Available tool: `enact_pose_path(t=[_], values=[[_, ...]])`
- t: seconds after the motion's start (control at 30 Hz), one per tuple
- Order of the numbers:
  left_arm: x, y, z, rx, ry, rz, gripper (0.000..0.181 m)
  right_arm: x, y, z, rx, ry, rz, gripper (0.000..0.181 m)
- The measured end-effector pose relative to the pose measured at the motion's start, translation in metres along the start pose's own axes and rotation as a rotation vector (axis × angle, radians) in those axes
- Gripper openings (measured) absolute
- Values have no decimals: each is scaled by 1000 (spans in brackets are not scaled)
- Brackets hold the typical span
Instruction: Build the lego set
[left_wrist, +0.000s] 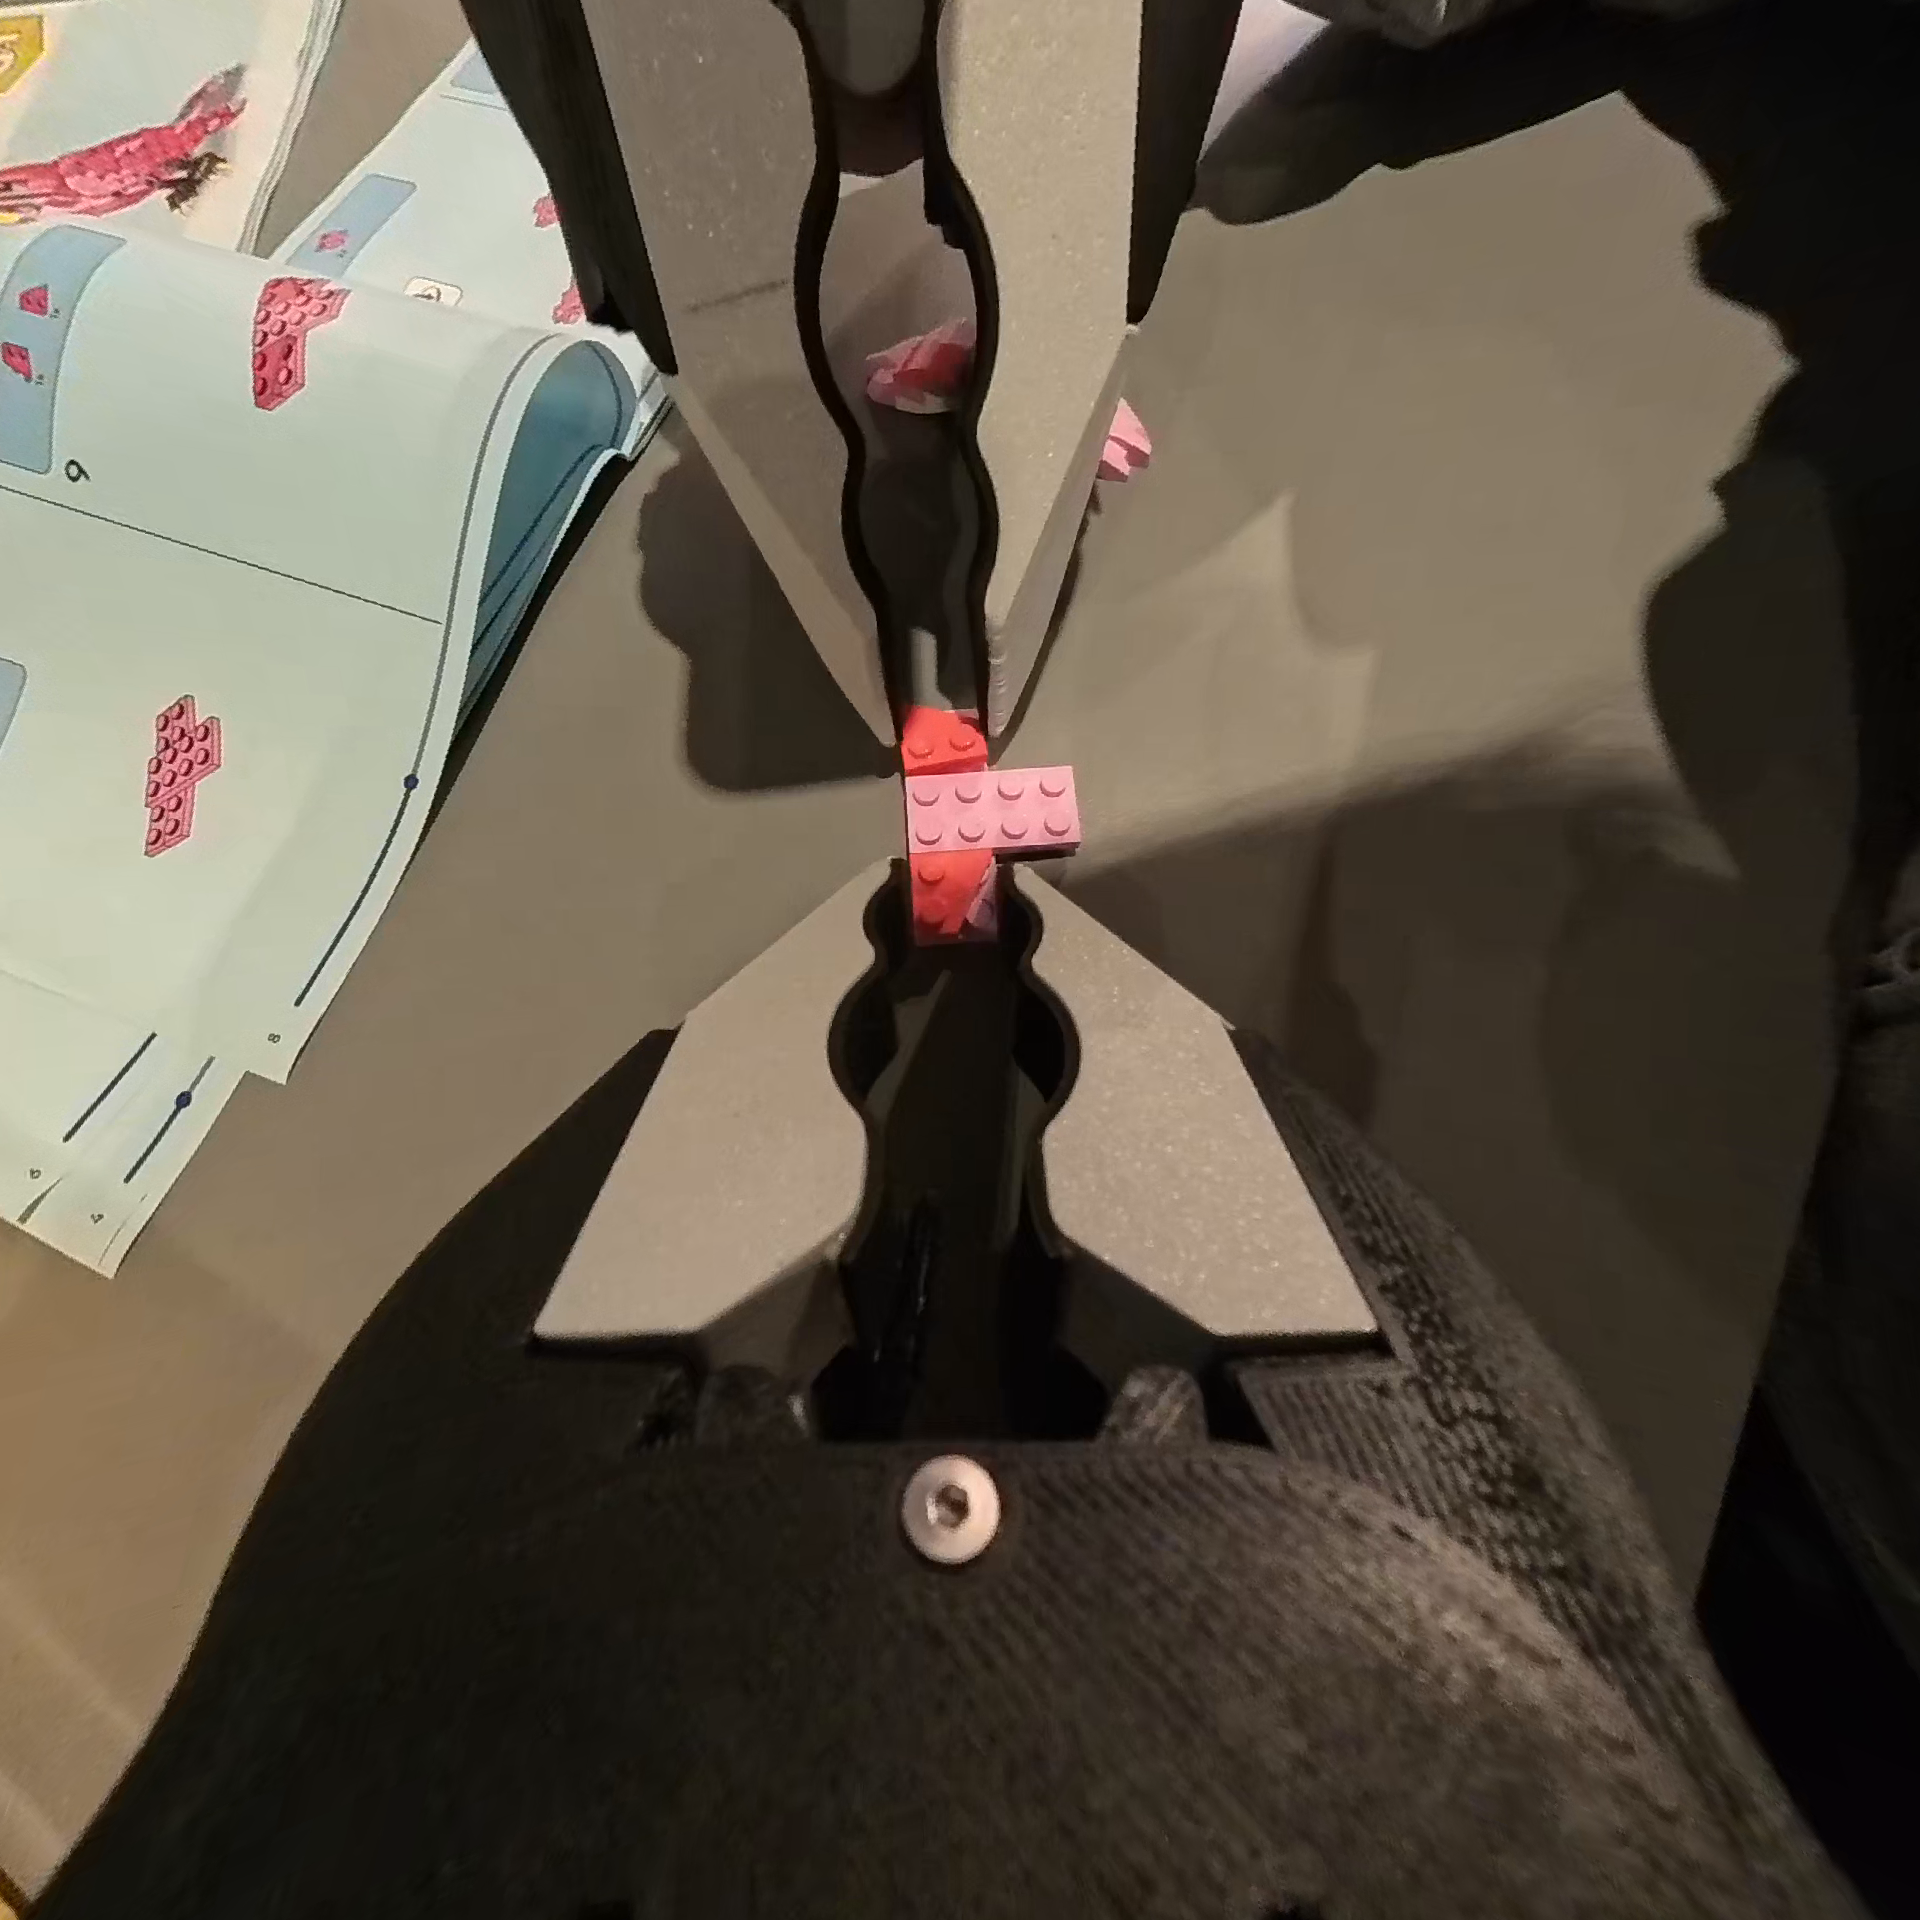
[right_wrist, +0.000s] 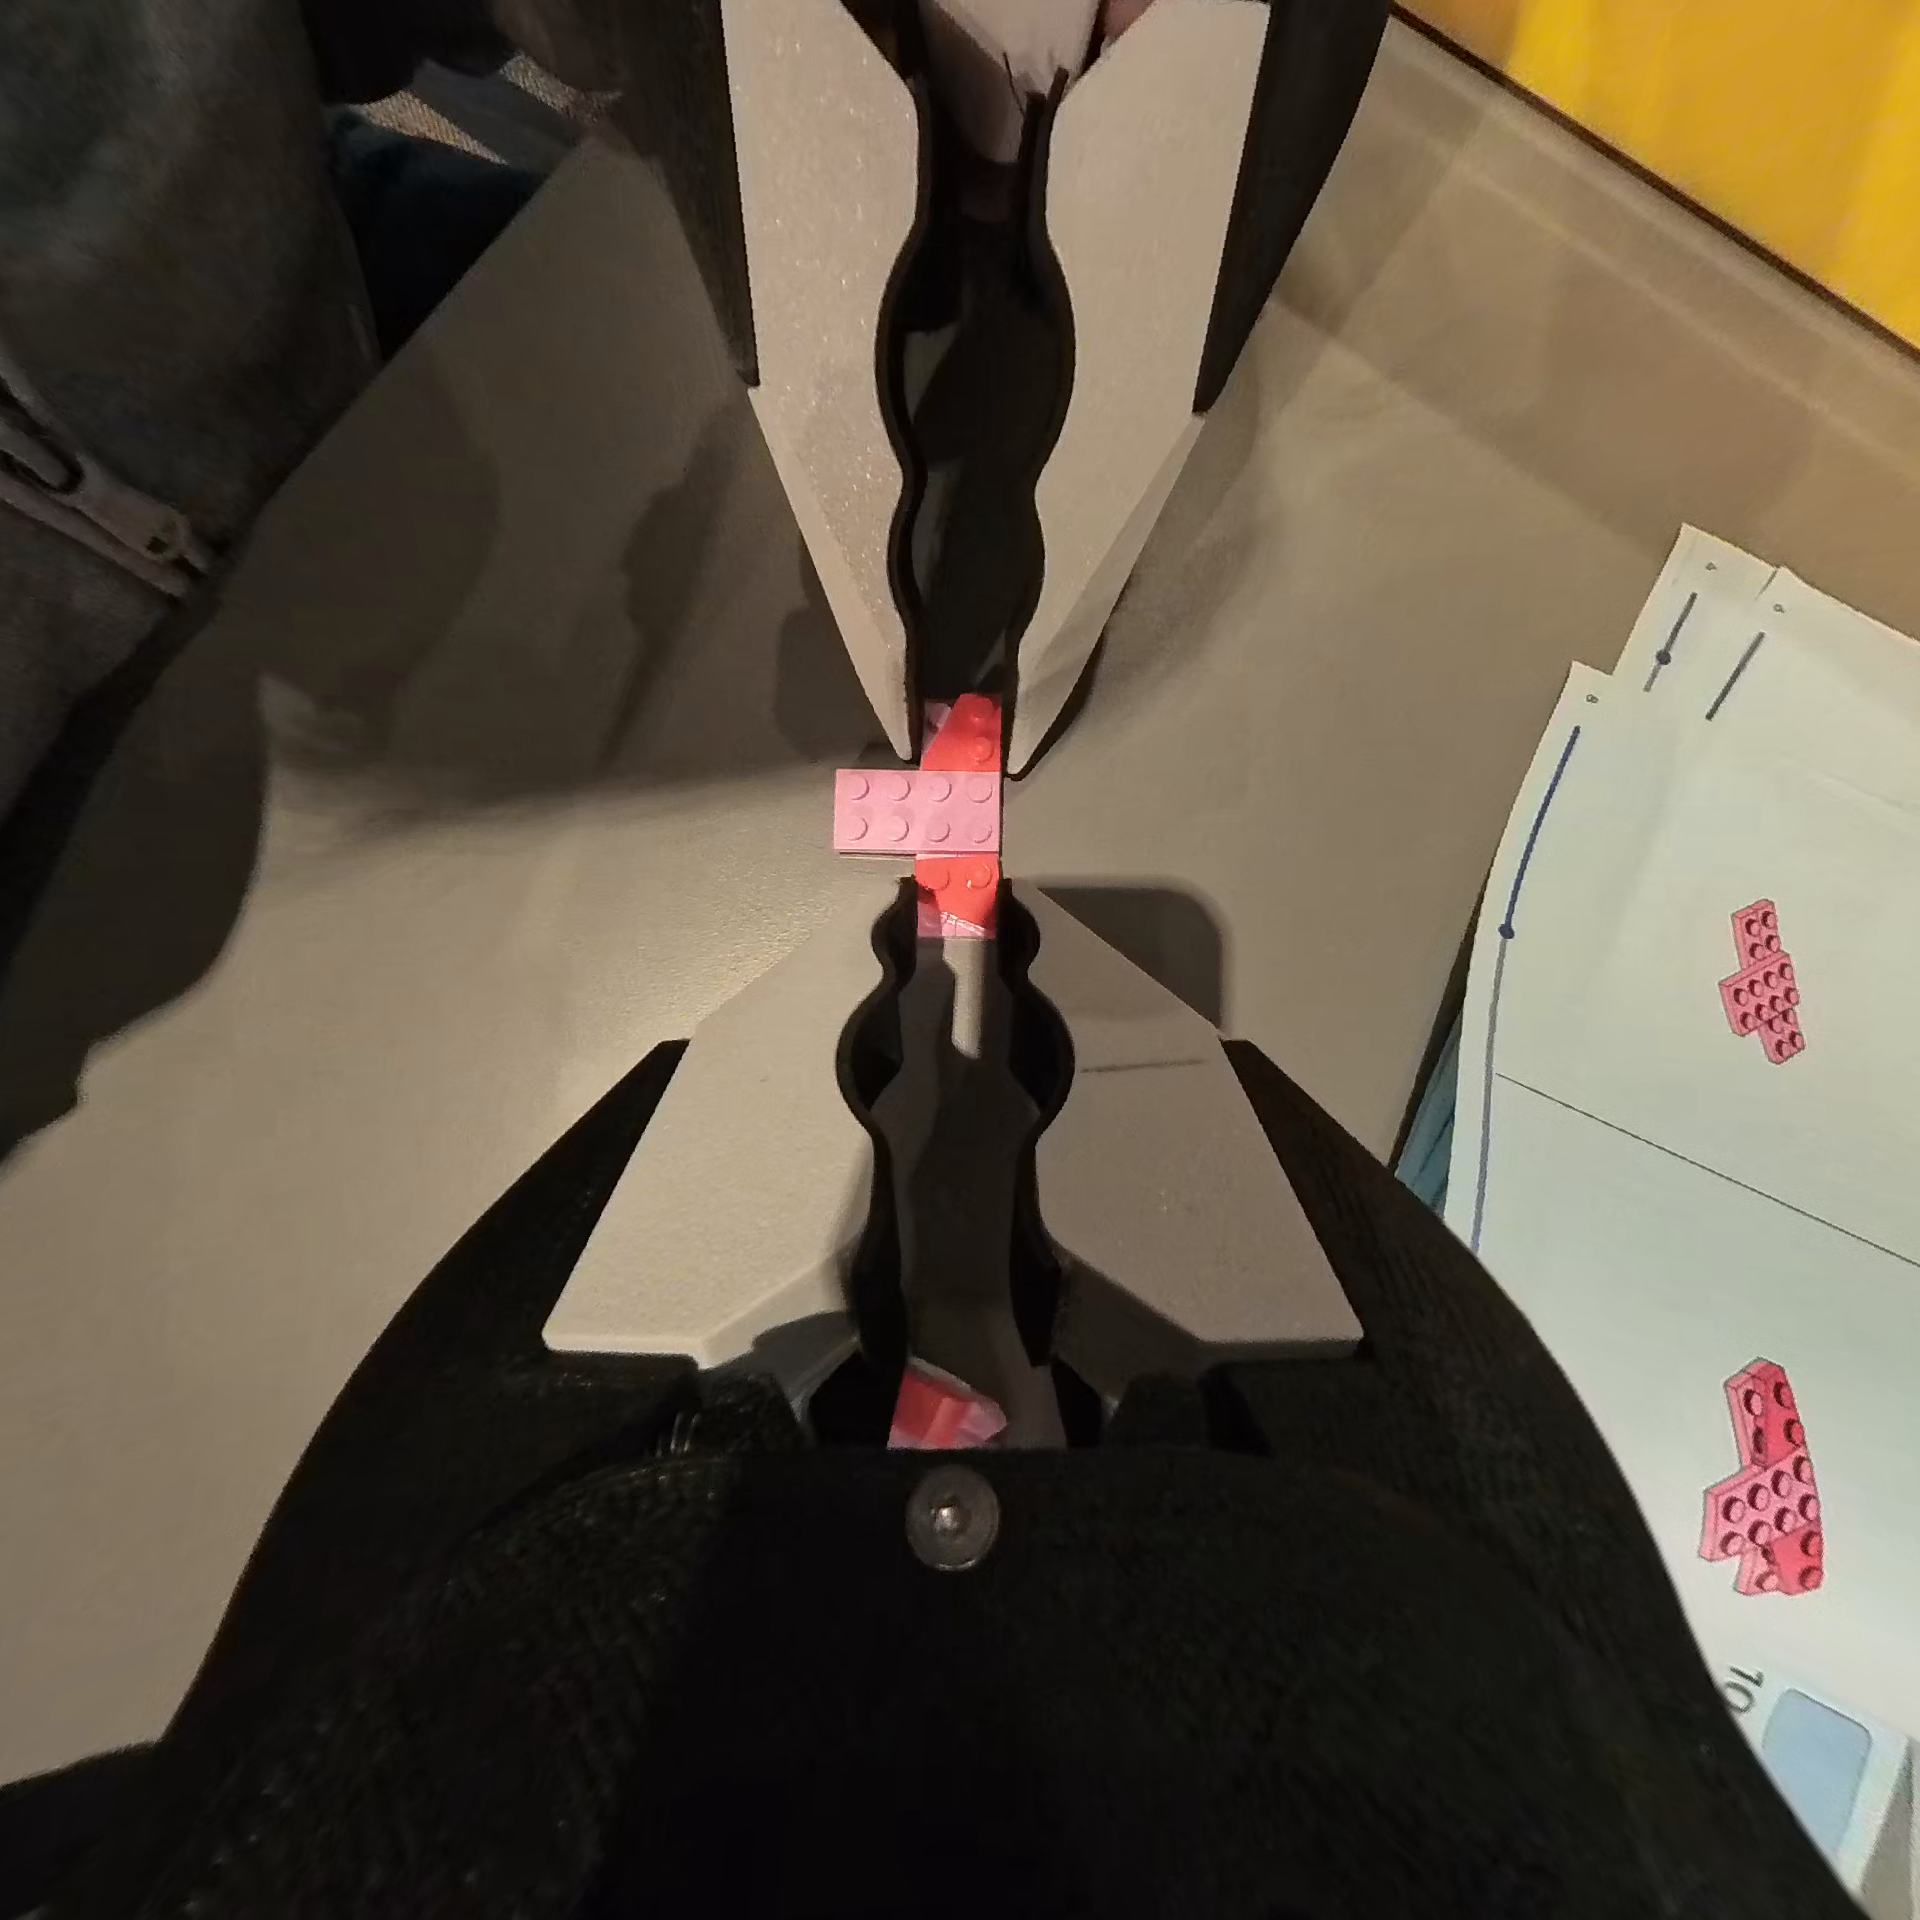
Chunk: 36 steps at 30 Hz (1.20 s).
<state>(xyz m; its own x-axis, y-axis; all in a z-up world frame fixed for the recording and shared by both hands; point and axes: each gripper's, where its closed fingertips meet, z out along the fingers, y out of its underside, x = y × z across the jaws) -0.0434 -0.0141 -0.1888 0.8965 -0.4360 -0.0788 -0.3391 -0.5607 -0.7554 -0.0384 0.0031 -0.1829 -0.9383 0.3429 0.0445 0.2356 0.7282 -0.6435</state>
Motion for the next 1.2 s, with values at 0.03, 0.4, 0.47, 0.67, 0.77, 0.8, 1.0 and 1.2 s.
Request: enact_pose_path(t=[0.03,0.4,0.47,0.67,0.77,0.8,1.0,1.2], values=[[0,0,0,0,0,-1,16,0,0,0,-1,5,6,13],[0,-1,1,-2,-17,-22,16,-1,0,1,-25,17,42,14],[0,-1,0,-2,-17,-22,16,0,0,2,-27,22,40,14],[0,-1,0,-1,-14,-24,16,0,0,3,-22,23,50,21],[0,-1,0,0,-16,-23,16,4,-3,-1,-1,45,63,32],[0,-1,0,0,-20,-21,16,6,-4,-3,10,62,61,38],[-14,-3,-5,26,-76,-101,15,15,-4,-14,-8,321,-65,44],[-29,-12,-20,82,-108,-228,15,29,-10,-17,-102,741,-457,51]])
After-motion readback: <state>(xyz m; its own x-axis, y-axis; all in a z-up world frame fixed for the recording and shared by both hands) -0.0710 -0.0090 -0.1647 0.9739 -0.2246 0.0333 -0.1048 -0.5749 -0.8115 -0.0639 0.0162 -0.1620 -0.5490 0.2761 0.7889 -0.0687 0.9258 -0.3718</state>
